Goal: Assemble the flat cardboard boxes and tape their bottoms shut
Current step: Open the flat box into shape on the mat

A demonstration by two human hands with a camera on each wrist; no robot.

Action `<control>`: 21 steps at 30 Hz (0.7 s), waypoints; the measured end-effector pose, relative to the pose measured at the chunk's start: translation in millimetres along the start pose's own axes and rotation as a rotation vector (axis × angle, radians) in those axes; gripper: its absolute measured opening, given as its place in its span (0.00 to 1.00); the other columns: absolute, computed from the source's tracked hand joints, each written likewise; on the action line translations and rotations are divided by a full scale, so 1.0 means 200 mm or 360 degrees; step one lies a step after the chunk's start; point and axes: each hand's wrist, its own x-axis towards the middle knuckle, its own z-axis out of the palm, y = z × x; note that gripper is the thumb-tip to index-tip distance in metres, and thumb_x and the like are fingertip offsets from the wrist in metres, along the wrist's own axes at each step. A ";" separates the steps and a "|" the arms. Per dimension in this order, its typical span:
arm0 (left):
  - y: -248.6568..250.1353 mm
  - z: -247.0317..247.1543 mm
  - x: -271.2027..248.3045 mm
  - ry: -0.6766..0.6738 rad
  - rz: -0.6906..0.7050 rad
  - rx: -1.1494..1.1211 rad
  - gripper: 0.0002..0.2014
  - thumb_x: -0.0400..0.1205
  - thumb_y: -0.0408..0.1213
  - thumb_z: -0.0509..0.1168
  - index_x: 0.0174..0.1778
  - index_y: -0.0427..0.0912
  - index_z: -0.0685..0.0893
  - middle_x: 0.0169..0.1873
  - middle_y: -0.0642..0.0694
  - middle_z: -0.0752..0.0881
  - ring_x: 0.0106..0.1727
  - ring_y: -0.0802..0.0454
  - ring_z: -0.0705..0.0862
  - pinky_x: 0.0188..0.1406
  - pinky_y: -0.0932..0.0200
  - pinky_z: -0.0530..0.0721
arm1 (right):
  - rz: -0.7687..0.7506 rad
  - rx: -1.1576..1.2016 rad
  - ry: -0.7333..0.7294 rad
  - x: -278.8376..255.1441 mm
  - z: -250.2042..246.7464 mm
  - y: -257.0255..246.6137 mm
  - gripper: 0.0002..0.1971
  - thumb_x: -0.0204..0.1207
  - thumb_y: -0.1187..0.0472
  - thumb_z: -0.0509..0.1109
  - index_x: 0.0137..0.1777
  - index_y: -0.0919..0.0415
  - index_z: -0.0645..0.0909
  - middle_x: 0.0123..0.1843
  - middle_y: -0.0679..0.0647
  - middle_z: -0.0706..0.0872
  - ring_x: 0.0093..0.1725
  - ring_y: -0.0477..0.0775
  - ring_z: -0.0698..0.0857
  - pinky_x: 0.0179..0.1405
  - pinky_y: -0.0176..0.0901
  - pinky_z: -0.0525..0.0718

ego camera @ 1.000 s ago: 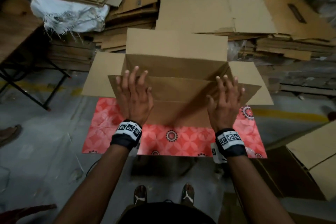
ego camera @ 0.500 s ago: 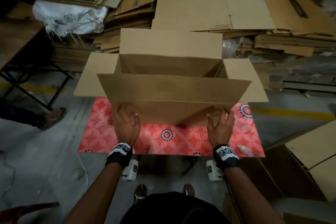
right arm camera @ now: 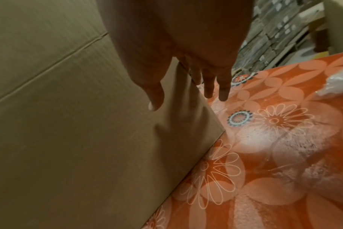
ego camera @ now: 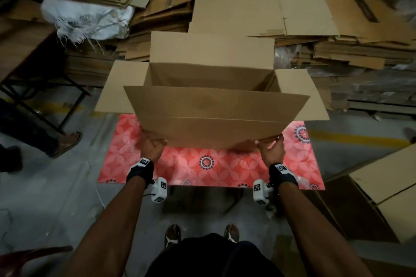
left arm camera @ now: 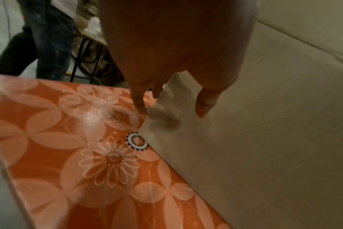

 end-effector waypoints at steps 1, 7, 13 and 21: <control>-0.01 -0.01 0.01 -0.0032 0.0023 -0.0017 0.18 0.69 0.33 0.78 0.41 0.55 0.76 0.46 0.40 0.94 0.58 0.34 0.90 0.65 0.31 0.85 | -0.0017 0.0024 -0.0015 0.00 -0.01 -0.02 0.41 0.68 0.54 0.86 0.77 0.63 0.71 0.69 0.65 0.85 0.69 0.70 0.84 0.67 0.55 0.81; 0.28 -0.05 0.00 0.0220 0.0250 0.0057 0.36 0.72 0.39 0.83 0.72 0.36 0.74 0.68 0.36 0.78 0.65 0.45 0.77 0.74 0.55 0.75 | -0.0273 0.0148 0.0156 0.09 -0.15 -0.18 0.49 0.56 0.45 0.86 0.80 0.47 0.71 0.69 0.54 0.82 0.67 0.58 0.83 0.66 0.52 0.84; 0.49 -0.12 0.06 0.0332 0.0471 0.0313 0.46 0.73 0.42 0.82 0.85 0.36 0.69 0.76 0.33 0.73 0.77 0.37 0.71 0.78 0.52 0.69 | -0.0496 0.0088 0.0257 0.22 -0.28 -0.40 0.49 0.53 0.39 0.82 0.78 0.51 0.75 0.75 0.55 0.79 0.75 0.59 0.77 0.76 0.59 0.77; 0.45 -0.12 0.17 0.0104 0.0627 0.0564 0.41 0.74 0.56 0.72 0.84 0.46 0.72 0.86 0.40 0.66 0.87 0.44 0.63 0.83 0.51 0.62 | -0.0595 -0.0219 0.0009 0.26 -0.32 -0.39 0.46 0.65 0.29 0.76 0.79 0.54 0.75 0.82 0.61 0.74 0.82 0.62 0.72 0.80 0.62 0.72</control>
